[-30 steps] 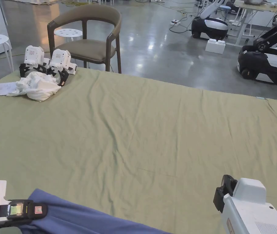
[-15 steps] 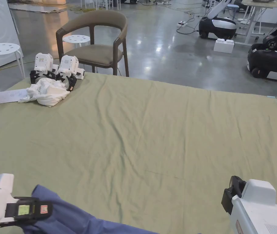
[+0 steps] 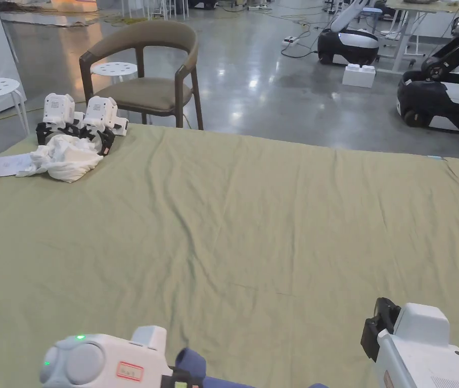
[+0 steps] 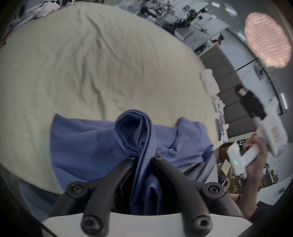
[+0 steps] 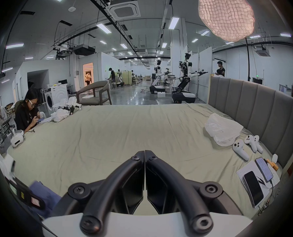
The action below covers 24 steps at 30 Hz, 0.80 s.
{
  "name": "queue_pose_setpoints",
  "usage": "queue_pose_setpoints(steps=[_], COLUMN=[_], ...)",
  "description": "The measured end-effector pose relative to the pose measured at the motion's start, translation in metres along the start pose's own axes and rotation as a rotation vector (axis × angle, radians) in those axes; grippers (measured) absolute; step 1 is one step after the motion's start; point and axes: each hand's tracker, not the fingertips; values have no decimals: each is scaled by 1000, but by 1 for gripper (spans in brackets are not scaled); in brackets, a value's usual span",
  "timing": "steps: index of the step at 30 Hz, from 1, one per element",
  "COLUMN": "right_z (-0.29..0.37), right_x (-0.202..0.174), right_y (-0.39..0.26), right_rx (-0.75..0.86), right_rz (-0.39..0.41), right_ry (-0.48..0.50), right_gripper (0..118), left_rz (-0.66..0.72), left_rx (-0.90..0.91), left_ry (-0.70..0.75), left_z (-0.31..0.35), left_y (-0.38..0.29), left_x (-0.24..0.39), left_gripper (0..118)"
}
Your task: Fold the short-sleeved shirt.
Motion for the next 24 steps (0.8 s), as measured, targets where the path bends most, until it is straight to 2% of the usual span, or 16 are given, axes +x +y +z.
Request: queue_pose_setpoints(steps=[5, 9, 11, 15, 16, 19, 20, 23, 24], right_z=[3, 4, 4, 3, 3, 4, 4, 5, 5], right_x=[11, 15, 16, 16, 15, 14, 13, 12, 12], right_y=[-3, -5, -6, -7, -7, -6, -6, -5, -5], right_rx=[-9, -16, -17, -25, -25, -22, -23, -21, -22], right_rz=[-4, -4, -4, -12, -11, -7, -7, -5, -5], right_ry=[-25, -34, -37, -34, -32, -30, -28, -26, -26], right_gripper=[0, 0, 0, 0, 0, 0, 0, 0, 0], left_rz=[11, 14, 16, 46, 35, 21, 37, 44, 37], left_rx=[-69, -73, -67, -28, -9, 15, 41, 85, 97], left_ry=[92, 126, 128, 60, 53, 37, 12, -18, -5], left_z=[-43, -54, -53, -36, -28, -7, 1, 15, 17], left_y=[-8, -13, -13, -11, -9, -4, -1, 3, 4], left_x=[6, 9, 8, 15, 18, 22, 21, 19, 18], left_gripper=[6, 8, 15, 52, 54, 53, 49, 19, 14])
